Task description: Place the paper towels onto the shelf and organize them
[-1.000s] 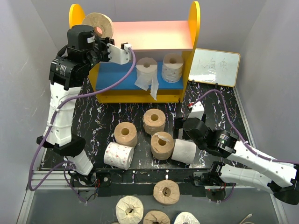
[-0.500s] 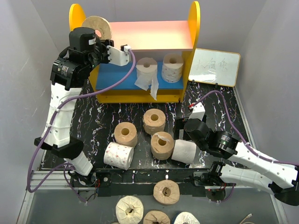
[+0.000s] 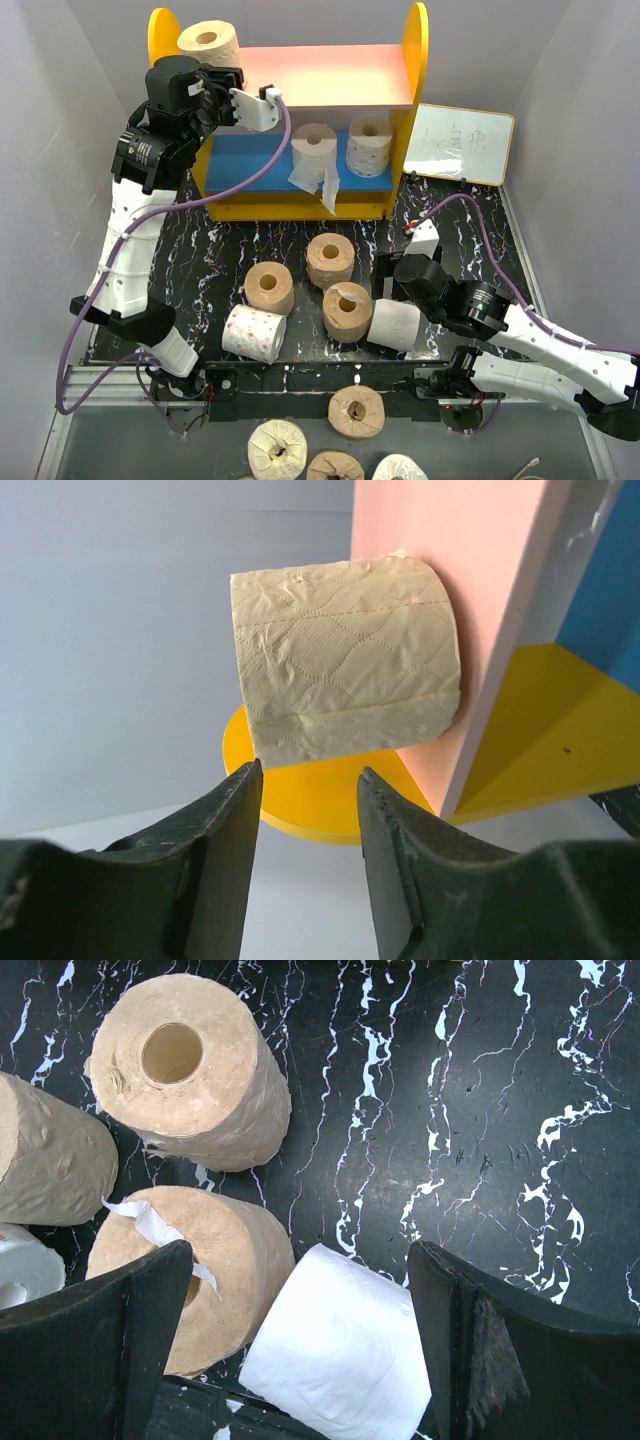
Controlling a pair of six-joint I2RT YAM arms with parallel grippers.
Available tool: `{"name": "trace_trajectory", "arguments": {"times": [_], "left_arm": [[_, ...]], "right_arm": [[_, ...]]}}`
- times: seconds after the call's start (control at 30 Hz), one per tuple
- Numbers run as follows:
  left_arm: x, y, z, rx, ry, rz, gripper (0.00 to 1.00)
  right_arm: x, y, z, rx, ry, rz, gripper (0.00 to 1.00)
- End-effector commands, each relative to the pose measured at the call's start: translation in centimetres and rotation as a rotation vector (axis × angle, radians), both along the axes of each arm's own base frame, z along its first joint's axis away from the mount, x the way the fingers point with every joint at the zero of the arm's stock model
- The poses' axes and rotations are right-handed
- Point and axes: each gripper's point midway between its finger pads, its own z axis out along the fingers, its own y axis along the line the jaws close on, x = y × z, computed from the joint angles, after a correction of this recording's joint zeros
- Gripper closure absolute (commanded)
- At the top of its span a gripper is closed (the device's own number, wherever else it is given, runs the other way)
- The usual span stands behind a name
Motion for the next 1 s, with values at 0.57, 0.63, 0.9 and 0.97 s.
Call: {"name": "trace_trajectory", "arguments": {"times": [0.57,0.63,0.9,0.97], "left_arm": [[-14.3,-3.7,-11.0,-0.41,0.565,-0.272,0.01],[-15.3,-4.1,-14.6,-0.542,0.638,-0.221,0.01],[-21.7,-6.5,-25.4,-0.521,1.014,-0.303,0.01],[-22.0,-7.1,-27.4,-0.504,1.061,-0.255,0.01]], "right_arm": [[0.6,0.4,1.0,0.039,-0.039,-0.014,0.02],[0.7,0.3,0.9,0.034,-0.04,-0.021,0.02],[0.9,0.1,0.6,0.018,-0.038,-0.042,0.02],[1.0,0.0,0.4,0.01,-0.035,-0.051,0.01]]}}
